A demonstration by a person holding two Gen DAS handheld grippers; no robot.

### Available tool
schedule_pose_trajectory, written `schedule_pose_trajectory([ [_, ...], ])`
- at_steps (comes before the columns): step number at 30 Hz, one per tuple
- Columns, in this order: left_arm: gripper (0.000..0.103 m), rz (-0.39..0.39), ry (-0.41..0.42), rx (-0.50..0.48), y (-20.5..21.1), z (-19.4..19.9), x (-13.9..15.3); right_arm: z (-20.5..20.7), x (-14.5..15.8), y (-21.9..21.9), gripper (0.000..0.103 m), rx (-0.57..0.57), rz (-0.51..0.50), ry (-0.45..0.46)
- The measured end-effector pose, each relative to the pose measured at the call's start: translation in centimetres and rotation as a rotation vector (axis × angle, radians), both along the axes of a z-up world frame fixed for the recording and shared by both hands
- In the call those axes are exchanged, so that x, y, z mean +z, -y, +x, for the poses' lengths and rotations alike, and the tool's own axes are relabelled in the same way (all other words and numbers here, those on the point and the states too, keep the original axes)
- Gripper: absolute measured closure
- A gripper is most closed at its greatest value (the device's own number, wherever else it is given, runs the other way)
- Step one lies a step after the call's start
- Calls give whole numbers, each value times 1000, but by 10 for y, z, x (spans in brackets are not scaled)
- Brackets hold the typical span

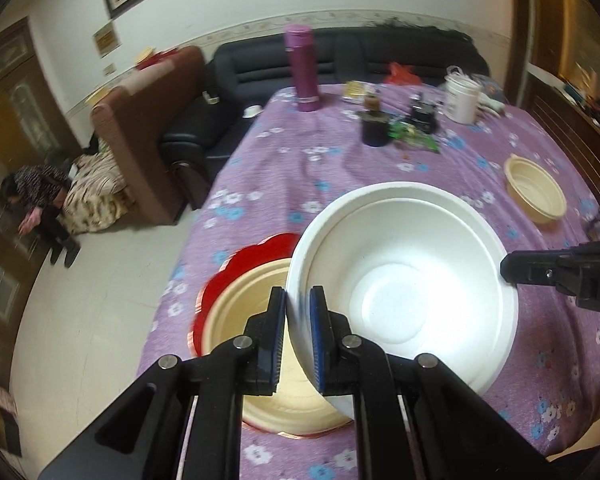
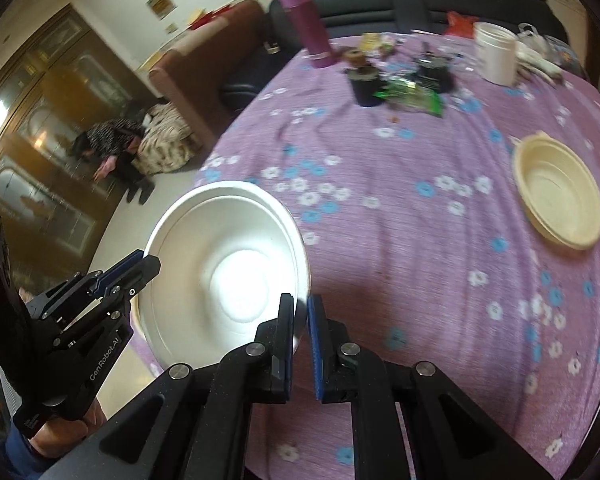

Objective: Organize plates and bowls
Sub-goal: 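Lower the white paper bowl onto the plate stack and open both tools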

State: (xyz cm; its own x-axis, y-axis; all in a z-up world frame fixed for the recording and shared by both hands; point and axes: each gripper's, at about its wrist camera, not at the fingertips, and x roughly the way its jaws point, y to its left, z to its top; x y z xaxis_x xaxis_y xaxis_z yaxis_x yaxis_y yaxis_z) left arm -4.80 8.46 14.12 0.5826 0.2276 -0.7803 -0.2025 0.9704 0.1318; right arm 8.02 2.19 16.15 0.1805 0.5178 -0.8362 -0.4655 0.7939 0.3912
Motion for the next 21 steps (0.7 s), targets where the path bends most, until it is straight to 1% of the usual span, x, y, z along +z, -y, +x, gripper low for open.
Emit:
schedule_pose_trajectory([
  [3,93,-7,5,43,-15,-8,1,-1,1,-18,94,37,6,-8],
  [7,93,-7,10,92,-32,-14,3,-5,5,-41,94,87,9,10],
  [12,93,-20,-5,146,-49,-21,-6,-4,-5,-61,94,134,13,-22],
  [21,93,-30,-36,171,-61,-24,-19,-1,-23,-80,94,155,3,-84],
])
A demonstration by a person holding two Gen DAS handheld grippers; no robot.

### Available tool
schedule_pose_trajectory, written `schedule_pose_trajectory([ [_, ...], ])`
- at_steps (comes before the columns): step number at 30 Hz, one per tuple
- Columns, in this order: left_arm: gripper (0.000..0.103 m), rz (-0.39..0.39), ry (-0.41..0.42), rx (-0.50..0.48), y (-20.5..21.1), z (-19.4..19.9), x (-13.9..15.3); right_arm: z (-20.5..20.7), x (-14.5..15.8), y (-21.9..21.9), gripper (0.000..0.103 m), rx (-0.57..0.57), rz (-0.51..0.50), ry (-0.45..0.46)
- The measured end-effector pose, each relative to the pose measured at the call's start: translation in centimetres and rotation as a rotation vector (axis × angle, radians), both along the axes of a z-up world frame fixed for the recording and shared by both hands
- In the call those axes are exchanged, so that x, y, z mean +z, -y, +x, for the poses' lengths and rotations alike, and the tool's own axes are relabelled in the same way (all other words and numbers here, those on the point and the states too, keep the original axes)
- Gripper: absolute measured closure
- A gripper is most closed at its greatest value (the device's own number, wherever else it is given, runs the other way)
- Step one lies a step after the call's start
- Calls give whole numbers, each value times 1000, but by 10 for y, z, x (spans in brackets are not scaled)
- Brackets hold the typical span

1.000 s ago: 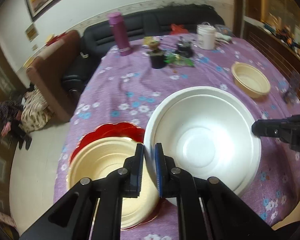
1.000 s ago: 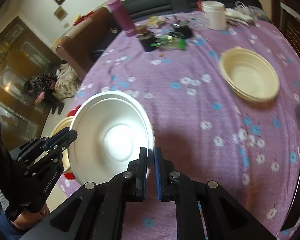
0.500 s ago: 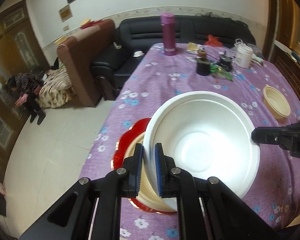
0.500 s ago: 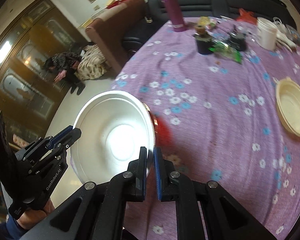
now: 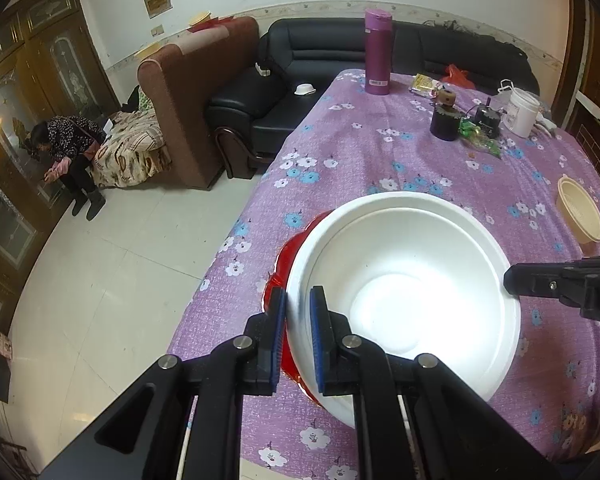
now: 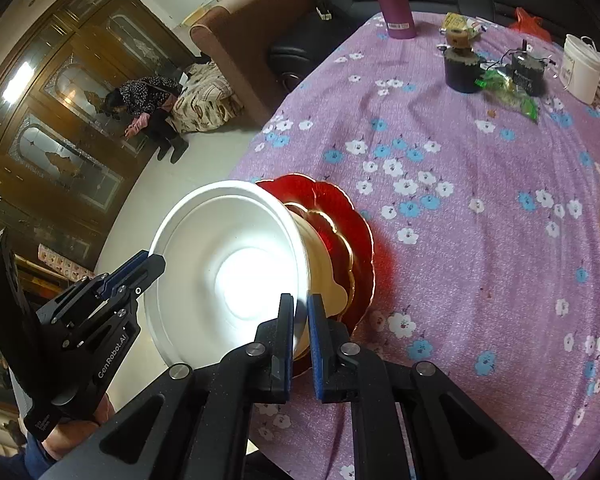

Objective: Organize plates and bowls
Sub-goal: 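Lower the white paper bowl onto the plate stack and open both tools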

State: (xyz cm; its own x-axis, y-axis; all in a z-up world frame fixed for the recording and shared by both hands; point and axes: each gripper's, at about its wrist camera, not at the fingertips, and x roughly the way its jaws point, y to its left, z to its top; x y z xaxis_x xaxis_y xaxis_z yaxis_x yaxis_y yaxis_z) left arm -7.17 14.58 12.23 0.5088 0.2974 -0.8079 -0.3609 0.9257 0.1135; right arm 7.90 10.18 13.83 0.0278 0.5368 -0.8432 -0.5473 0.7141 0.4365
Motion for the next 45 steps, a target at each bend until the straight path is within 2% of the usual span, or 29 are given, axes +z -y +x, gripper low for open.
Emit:
schedule_pose_trajectory([
  [15,92,0,-19,-16,-5,11,-6,9,-15,-3,94,-19,-15,-52],
  [29,90,11,9,-19,-1,18,6,12,-5,13,93,-60,24,-36],
  [33,89,14,26,-55,12,22,15,15,-4,27,93,-101,39,-39],
  [37,85,13,39,-116,32,28,23,21,-10,51,93,-177,44,-67],
  [45,84,-3,17,-255,85,50,21,30,-27,118,93,-338,51,-126],
])
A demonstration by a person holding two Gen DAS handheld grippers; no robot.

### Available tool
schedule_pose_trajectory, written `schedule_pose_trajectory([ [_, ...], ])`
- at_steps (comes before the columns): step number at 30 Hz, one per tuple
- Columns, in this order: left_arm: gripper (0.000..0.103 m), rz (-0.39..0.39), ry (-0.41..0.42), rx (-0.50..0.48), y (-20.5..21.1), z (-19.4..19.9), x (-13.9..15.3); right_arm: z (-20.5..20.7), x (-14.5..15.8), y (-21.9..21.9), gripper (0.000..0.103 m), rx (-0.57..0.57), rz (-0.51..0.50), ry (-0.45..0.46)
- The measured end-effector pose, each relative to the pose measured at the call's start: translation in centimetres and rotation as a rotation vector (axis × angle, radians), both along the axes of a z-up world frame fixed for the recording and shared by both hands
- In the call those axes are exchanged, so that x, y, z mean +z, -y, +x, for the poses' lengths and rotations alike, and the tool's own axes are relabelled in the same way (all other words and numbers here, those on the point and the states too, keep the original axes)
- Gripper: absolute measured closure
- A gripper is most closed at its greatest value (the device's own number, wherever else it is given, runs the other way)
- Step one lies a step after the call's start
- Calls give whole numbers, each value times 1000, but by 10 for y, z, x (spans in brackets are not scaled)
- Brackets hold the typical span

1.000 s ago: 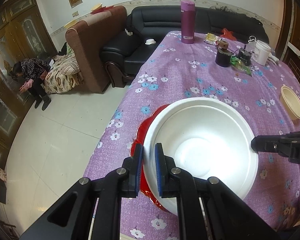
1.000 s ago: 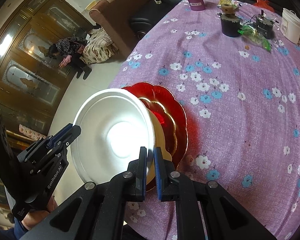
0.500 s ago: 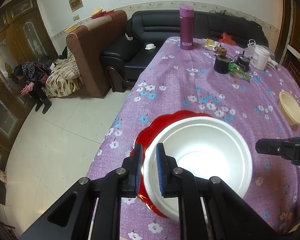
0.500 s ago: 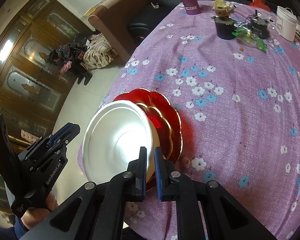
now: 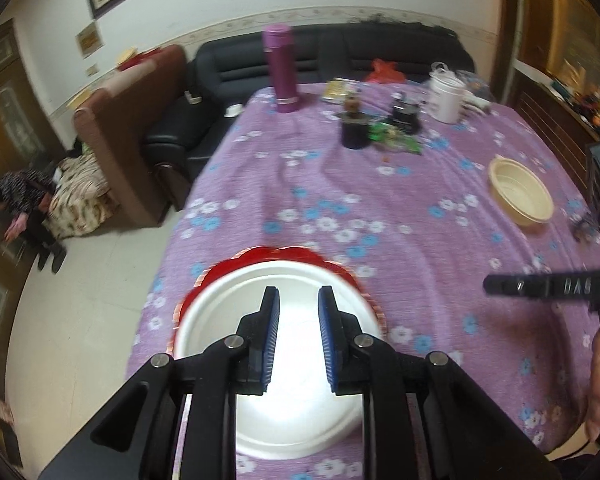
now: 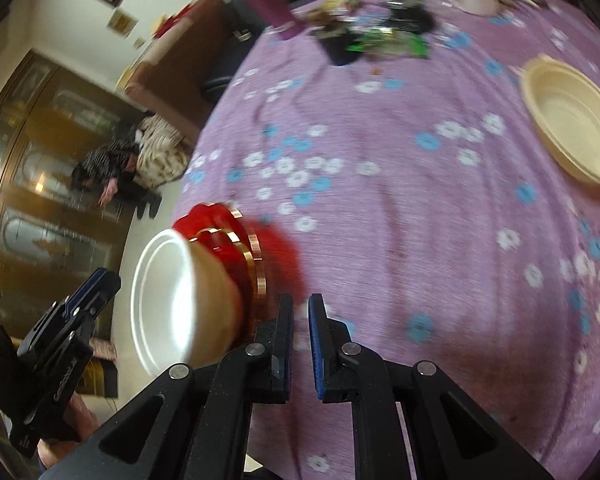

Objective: Organize plates and bowls
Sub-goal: 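Lower the white paper bowl onto the plate stack and open both tools, then move the right tool to the tabbed beige bowl and grip its rim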

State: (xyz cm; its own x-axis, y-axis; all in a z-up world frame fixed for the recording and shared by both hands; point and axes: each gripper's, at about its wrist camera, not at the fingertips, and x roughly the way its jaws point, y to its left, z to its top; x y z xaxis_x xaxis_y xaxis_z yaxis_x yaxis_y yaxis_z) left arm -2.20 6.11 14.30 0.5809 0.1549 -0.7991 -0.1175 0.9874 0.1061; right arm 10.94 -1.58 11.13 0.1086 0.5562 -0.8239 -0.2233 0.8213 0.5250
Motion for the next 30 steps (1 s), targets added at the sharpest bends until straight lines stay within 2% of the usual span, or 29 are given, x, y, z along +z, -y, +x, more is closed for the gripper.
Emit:
schedule_pose_trajectory([
  [4,84,-6,-26,-55,27,8,-9,17,2,63,94,-147,-1,0],
  [8,84,-23,-60,-109,53,15,-18,45,11,141,94,-323,-60,32],
  [10,84,-57,-86,-140,66,22,-23,62,15,176,94,-398,-101,56],
  [14,79,-140,-144,-200,91,37,-31,98,9,217,94,-452,-141,43],
  [17,78,-150,-149,-219,107,43,-31,125,-5,231,94,-463,-182,22],
  [23,74,-128,-161,-237,121,47,-32,149,-37,246,93,-447,-175,-18],
  [30,74,-139,-173,-240,122,56,-37,137,-39,244,94,-442,-116,-31],
])
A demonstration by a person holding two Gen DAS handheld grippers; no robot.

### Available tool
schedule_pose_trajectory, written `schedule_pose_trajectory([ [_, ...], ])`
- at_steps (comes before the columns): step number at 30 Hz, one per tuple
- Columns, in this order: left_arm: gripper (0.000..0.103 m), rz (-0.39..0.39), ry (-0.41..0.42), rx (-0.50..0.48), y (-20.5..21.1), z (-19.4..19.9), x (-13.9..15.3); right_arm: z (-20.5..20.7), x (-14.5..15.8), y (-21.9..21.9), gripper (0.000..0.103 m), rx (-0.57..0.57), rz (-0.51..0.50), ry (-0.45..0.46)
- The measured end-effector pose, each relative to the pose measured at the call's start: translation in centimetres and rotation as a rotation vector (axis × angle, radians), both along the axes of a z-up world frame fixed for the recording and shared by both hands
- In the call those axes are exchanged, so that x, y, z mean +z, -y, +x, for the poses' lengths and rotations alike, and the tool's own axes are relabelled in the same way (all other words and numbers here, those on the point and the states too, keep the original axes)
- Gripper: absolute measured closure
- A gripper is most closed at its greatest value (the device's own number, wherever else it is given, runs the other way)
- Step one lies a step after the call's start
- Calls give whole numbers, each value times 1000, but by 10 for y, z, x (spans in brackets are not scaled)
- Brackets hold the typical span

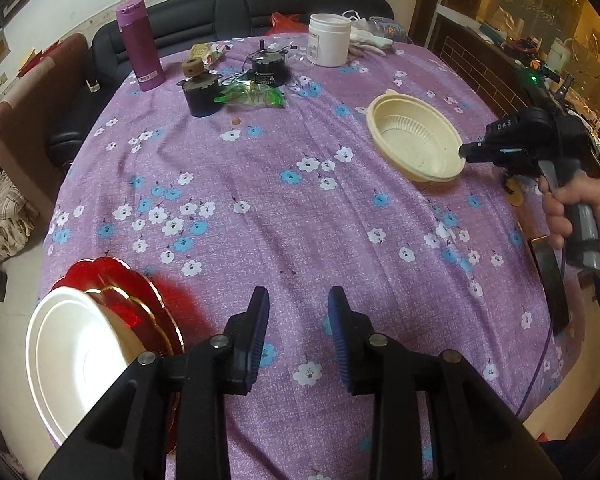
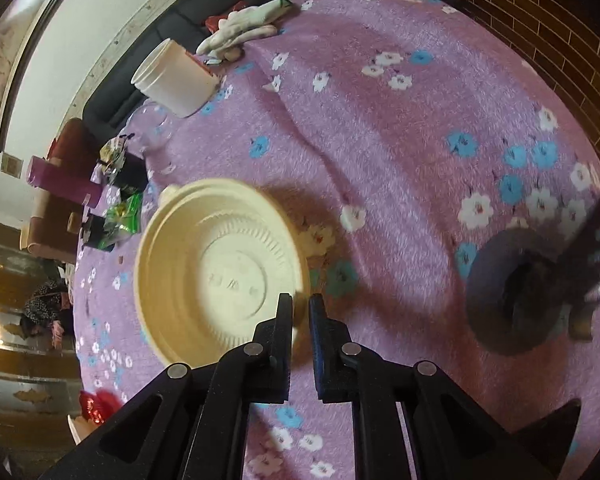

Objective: Organize plates and bowls
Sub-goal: 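Move the right tool to the tabbed beige bowl and grip its rim, then lift the beige bowl off the table with the right tool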

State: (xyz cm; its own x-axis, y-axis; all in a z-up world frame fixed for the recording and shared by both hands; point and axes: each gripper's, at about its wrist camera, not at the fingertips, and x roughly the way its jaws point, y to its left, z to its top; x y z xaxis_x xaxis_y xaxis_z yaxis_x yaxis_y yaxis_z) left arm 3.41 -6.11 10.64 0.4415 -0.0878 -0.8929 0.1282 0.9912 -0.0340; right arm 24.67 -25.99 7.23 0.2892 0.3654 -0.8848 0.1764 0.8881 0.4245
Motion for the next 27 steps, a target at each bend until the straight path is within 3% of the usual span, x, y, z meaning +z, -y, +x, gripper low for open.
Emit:
schedule_pose_trajectory([
  [6,74,-15,1,-35,6,3,-2,-31,11,-14,97,-15,55,-1],
  [9,74,-24,1,-52,8,3,-1,-42,12,-18,97,-27,138,-30],
  [13,73,-29,-1,-61,7,0,-2,-54,22,-26,96,-13,93,5],
  [19,73,-21,-5,-62,6,-8,-2,-27,15,-14,86,-41,-31,20],
  [23,73,-7,-3,-53,4,-13,0,-5,-9,-8,86,-45,-2,-15],
  [27,72,-9,-4,-34,-2,-14,1,-10,-15,-9,90,-55,53,-33],
])
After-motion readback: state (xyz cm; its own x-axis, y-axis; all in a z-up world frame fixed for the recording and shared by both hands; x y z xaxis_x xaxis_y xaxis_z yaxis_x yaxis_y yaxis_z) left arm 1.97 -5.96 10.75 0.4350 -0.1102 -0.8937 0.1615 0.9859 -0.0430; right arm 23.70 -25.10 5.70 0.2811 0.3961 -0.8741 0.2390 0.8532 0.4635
